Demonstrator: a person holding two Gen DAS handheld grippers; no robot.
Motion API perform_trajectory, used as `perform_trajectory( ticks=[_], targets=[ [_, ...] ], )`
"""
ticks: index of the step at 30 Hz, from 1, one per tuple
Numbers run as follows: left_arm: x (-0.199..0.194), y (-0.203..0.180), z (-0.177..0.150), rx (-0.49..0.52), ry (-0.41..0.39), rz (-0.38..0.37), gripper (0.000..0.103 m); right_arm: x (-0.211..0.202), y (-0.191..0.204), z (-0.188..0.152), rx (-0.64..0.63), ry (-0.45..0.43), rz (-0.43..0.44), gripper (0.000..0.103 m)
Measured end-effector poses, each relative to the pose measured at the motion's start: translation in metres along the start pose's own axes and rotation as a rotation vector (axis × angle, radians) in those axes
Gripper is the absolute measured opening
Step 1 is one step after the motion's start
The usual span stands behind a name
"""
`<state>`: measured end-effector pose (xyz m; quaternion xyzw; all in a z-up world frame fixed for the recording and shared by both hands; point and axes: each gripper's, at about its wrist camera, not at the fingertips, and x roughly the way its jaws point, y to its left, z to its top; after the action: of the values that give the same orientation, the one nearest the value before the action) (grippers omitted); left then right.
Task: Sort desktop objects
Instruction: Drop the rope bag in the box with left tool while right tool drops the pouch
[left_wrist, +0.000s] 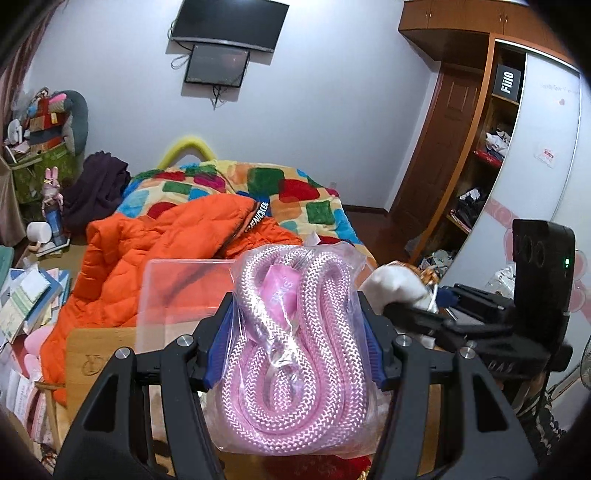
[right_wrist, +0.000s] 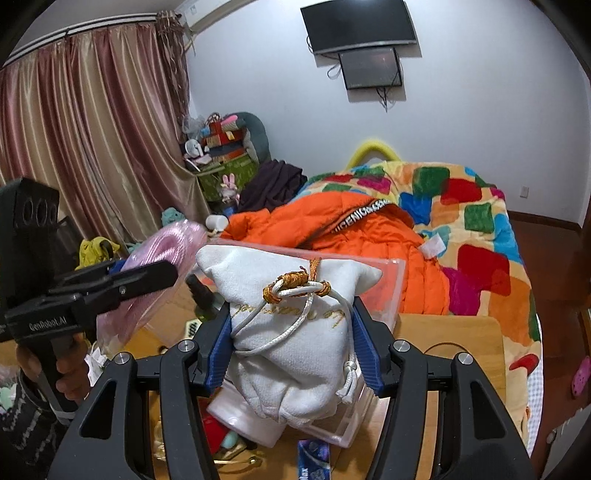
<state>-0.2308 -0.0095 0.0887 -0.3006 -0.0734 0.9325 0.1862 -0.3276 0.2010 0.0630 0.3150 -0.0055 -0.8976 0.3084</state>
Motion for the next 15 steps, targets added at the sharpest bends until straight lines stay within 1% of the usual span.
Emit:
perform_trajectory(
  ticks=[3, 6, 8, 10, 11, 13, 15],
  targets=[
    [0.015, 0.0, -0.001, -0.003, 0.026, -0.009, 0.059, 0.012, -0.006, -0.004, 0.001, 0.027, -0.008, 0.054],
    [0.028, 0.004, -0.001, -0.008, 0.05, -0.009, 0.059, 0.017, -0.005, -0.006, -0.029, 0.018, -0.024, 0.054],
    [0.034, 0.005, -0.002, -0.011, 0.064, -0.012, 0.059, 0.02, -0.005, -0.006, -0.044, 0.02, -0.011, 0.054],
    [0.037, 0.003, -0.002, 0.009, 0.056, 0.009, 0.059, 0.024, -0.006, -0.005, -0.046, 0.024, -0.009, 0.054],
    [0.038, 0.002, -0.001, 0.017, 0.055, 0.015, 0.056, 0.026, -0.008, -0.005, -0.043, 0.023, -0.007, 0.055],
    [0.041, 0.003, 0.001, 0.011, 0.063, -0.001, 0.055, 0.03, -0.012, -0.004, -0.03, 0.026, 0.001, 0.055],
    [0.043, 0.002, 0.002, 0.017, 0.062, 0.006, 0.055, 0.033, -0.015, -0.004, -0.016, 0.024, 0.007, 0.056]
  ],
)
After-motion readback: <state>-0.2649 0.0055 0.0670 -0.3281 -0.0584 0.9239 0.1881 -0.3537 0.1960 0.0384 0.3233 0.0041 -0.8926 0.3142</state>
